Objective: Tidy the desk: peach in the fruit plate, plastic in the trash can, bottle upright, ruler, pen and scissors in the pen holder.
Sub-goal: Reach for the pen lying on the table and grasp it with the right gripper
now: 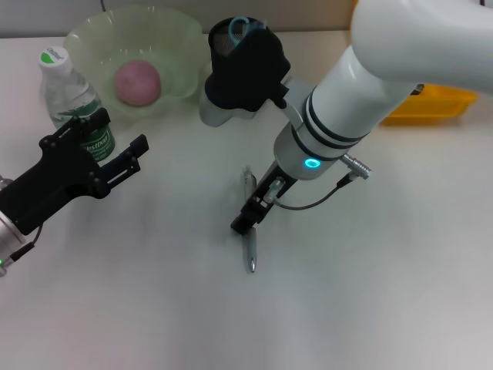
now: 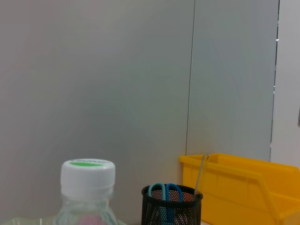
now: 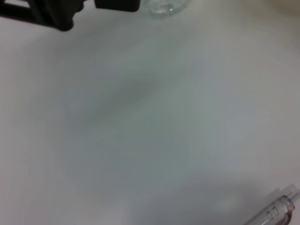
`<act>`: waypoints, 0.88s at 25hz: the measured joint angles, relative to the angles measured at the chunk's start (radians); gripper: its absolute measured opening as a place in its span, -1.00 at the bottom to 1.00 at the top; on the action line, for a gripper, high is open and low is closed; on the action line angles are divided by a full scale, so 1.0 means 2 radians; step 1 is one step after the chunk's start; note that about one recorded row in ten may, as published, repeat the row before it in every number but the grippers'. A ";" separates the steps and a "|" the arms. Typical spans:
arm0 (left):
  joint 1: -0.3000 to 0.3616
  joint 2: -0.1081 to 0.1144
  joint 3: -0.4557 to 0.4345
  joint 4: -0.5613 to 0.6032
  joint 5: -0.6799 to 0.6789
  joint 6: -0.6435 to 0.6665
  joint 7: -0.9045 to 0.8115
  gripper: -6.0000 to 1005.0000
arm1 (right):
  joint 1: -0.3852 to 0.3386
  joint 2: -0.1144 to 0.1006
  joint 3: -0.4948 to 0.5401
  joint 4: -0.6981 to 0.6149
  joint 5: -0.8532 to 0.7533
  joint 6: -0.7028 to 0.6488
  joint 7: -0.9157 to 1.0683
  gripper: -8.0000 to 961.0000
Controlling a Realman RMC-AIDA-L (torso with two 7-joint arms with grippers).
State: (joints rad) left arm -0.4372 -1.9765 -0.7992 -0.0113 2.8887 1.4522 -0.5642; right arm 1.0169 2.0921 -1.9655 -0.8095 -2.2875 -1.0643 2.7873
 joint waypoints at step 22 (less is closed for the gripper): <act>0.001 0.006 0.000 0.004 0.001 0.017 -0.006 0.53 | 0.005 0.000 -0.024 -0.004 0.006 0.001 0.004 0.00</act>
State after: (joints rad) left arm -0.4356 -1.9654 -0.7992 -0.0033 2.8899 1.4865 -0.5770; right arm 1.0279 2.0921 -2.0139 -0.8168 -2.2748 -1.0633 2.7948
